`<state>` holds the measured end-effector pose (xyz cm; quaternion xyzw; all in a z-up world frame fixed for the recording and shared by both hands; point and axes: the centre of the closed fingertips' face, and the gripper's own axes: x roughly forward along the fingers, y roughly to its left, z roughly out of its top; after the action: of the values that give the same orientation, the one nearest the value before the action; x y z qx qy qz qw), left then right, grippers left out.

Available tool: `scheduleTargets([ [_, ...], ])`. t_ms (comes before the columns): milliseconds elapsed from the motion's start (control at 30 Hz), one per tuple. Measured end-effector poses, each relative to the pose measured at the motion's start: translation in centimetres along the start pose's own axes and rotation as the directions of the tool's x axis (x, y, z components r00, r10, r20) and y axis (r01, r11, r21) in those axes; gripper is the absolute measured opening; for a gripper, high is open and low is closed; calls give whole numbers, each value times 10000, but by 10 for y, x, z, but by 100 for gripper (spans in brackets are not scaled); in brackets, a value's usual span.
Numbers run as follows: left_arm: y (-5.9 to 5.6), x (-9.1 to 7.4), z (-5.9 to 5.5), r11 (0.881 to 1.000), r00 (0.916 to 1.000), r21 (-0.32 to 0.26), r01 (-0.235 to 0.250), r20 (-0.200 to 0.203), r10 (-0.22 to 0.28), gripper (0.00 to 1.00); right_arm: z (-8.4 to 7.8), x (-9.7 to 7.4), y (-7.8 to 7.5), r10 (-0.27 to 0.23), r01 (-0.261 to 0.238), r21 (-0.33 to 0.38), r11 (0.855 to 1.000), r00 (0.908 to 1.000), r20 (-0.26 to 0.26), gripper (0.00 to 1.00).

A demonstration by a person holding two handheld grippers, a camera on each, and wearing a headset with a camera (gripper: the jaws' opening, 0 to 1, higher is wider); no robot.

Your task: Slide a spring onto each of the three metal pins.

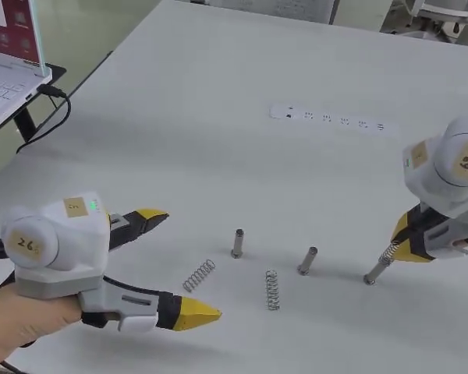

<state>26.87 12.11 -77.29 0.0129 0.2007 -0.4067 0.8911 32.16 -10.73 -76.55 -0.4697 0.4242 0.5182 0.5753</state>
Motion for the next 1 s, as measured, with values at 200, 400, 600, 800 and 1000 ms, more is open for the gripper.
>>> scheduleTargets([
  [200,0,0,1,10000,10000,-9,-14,23,14,98,-3,2,-1,22,-22,46,10000,10000,-49,6],
  [400,1,0,0,10000,10000,-37,-18,14,18,97,-4,5,-2,15,-14,56,10000,10000,-58,6],
  [600,2,0,0,10000,10000,-52,-25,11,25,97,-3,9,-1,69,-69,82,9999,9999,-75,6],
  [800,3,-2,0,9999,10000,-87,-54,9,54,97,-6,16,-2,154,-152,146,9998,9998,-150,6],
  [1000,3,-2,-2,9999,10000,-132,-54,6,54,97,-9,22,-2,238,-234,190,9995,9995,-212,6],
])
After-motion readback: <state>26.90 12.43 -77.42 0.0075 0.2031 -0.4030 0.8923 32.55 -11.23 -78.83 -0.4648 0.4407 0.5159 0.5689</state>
